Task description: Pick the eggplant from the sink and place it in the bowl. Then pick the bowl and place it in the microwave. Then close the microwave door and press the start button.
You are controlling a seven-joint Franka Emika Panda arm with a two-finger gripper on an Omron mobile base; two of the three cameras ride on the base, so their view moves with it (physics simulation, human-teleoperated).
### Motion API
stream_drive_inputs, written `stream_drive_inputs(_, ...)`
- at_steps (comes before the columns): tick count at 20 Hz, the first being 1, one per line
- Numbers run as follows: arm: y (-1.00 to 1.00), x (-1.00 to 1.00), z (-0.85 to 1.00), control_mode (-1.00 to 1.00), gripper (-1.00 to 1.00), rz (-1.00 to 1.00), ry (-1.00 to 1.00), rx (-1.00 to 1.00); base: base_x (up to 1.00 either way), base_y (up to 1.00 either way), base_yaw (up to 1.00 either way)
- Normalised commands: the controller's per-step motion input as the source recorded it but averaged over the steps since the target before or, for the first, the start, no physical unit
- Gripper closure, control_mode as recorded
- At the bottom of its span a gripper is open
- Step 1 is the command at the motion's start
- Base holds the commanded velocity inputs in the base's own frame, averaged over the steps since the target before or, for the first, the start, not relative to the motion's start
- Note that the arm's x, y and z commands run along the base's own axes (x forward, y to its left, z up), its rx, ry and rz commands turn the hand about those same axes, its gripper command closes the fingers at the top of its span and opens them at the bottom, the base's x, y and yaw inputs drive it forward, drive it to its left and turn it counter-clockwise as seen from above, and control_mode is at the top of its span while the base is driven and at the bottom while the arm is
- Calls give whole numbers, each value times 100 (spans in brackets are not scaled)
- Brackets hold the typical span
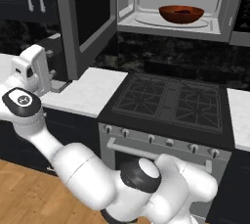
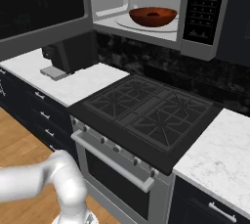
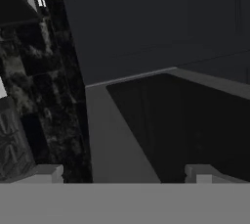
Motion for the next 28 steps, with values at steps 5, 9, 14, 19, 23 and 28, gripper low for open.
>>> stream_drive_inputs(5, -19, 72, -8, -100, -100, 0, -5, 0, 0, 0, 0)
stream_drive_inputs(9, -1, 60, -7, -100, -100, 0, -2, 0, 0, 0, 0)
stream_drive_inputs(14, -30, -4, 29, -100, -100, -1, -16, 0, 0, 0, 0)
stream_drive_inputs(19, -43, -11, 24, -100, -100, -25, -17, 0, 0, 0, 0)
stream_drive_inputs(23, -79, -9, 27, -100, -100, -41, -14, 6, 0, 0, 0)
stream_drive_inputs(28, -89, -45, 28, -100, -100, -34, -13, 9, 0, 0, 0)
